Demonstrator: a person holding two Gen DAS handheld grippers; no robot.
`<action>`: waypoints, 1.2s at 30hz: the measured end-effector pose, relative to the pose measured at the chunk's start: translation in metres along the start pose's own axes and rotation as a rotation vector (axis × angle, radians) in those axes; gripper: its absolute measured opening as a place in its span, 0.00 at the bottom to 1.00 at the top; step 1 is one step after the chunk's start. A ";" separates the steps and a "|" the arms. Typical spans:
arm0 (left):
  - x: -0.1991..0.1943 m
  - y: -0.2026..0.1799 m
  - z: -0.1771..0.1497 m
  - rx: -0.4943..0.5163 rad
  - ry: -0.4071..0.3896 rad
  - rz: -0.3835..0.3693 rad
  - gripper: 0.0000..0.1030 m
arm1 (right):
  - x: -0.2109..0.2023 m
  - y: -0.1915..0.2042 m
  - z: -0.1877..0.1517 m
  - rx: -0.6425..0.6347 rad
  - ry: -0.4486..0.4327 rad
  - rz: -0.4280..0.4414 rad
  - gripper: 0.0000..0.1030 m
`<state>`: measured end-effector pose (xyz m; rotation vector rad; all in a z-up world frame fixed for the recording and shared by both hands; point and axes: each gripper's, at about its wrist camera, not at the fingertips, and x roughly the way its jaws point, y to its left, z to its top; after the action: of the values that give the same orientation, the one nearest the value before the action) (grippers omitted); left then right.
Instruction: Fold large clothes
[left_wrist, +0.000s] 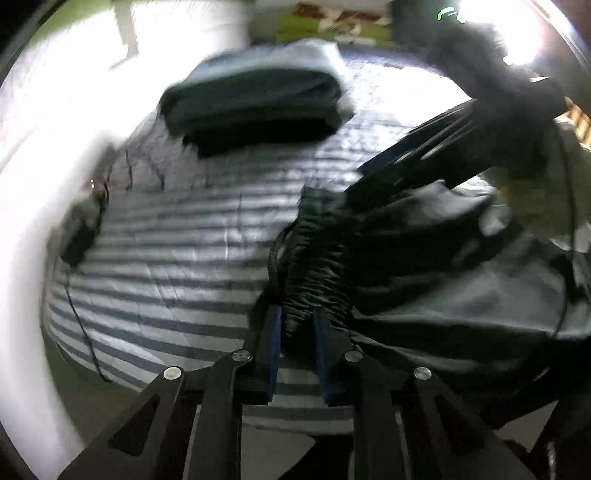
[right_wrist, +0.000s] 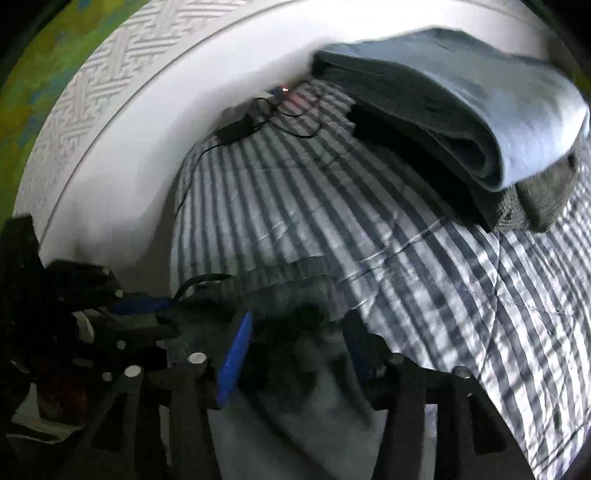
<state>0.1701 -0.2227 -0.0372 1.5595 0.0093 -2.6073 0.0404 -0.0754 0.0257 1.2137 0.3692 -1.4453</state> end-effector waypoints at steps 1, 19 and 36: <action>0.011 0.006 -0.001 -0.026 0.024 -0.025 0.19 | 0.003 -0.005 -0.001 0.012 0.010 0.017 0.60; 0.021 0.025 0.020 -0.212 -0.039 -0.121 0.28 | 0.017 -0.001 -0.004 0.056 -0.052 -0.052 0.18; 0.041 0.168 0.033 -0.373 -0.006 0.110 0.36 | -0.006 0.059 0.152 -0.143 -0.209 -0.272 0.32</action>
<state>0.1375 -0.3955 -0.0498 1.3776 0.3745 -2.3547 0.0211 -0.2092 0.1171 0.9122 0.4988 -1.7312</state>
